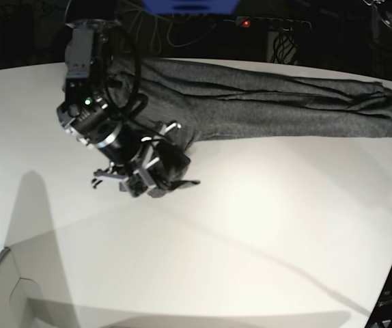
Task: Layout the t-shirt on the table in an organized manner, then fold the t-shirt properly
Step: 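Grasp the opposite shirt side with both grippers and fold it over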
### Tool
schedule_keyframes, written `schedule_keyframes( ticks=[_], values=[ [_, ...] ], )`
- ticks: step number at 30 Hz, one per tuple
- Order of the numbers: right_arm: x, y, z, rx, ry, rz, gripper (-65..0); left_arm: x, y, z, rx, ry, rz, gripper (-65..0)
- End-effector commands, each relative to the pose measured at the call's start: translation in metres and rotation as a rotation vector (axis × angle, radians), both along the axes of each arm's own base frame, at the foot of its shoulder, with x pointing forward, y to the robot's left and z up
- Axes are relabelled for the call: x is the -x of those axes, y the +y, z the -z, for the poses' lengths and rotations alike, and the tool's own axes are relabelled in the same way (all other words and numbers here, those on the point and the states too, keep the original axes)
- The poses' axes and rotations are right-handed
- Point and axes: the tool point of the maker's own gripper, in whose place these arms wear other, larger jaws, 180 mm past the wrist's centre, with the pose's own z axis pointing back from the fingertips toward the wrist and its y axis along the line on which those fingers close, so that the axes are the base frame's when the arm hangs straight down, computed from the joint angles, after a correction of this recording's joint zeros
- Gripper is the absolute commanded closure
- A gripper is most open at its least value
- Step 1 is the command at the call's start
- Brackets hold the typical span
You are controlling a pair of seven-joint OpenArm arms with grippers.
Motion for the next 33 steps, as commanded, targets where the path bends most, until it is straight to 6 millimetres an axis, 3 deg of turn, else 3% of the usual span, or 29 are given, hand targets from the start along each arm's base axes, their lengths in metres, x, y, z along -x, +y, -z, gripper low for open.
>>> schedule_keyframes(
  ticks=[1,5,7,10,16,22,26,33],
  values=[
    [-0.002,0.015,-0.018,-0.058,-0.051,-0.023,0.0,-0.01,-0.007,-0.02,-0.018,-0.039,0.047,-36.1],
    [0.015,0.045,-0.014,-0.096,-0.022,-0.084,0.0,-0.03,-0.064,-0.024,0.087,-0.033,0.209,-36.6],
    [0.022,0.06,-0.014,-0.116,-0.012,-0.112,0.0,-0.041,-0.099,-0.016,0.144,-0.029,0.279,-36.6],
    [0.036,0.082,-0.017,-0.135,-0.007,-0.173,0.0,-0.051,-0.135,-0.003,0.216,-0.027,0.337,-36.6],
    [0.057,0.125,-0.037,-0.161,-0.046,-0.307,0.0,-0.051,-0.162,0.017,0.225,0.05,0.404,-36.6],
    [0.064,0.144,-0.045,-0.171,-0.068,-0.37,0.0,-0.038,-0.198,0.036,0.267,0.119,0.499,-36.7],
    [0.062,0.148,-0.051,-0.167,-0.09,-0.387,0.0,-0.032,-0.233,0.044,0.329,0.14,0.598,-36.7],
    [0.055,0.148,-0.058,-0.159,-0.117,-0.39,0.0,-0.029,-0.256,0.05,0.262,0.226,0.78,-36.7]
  ],
)
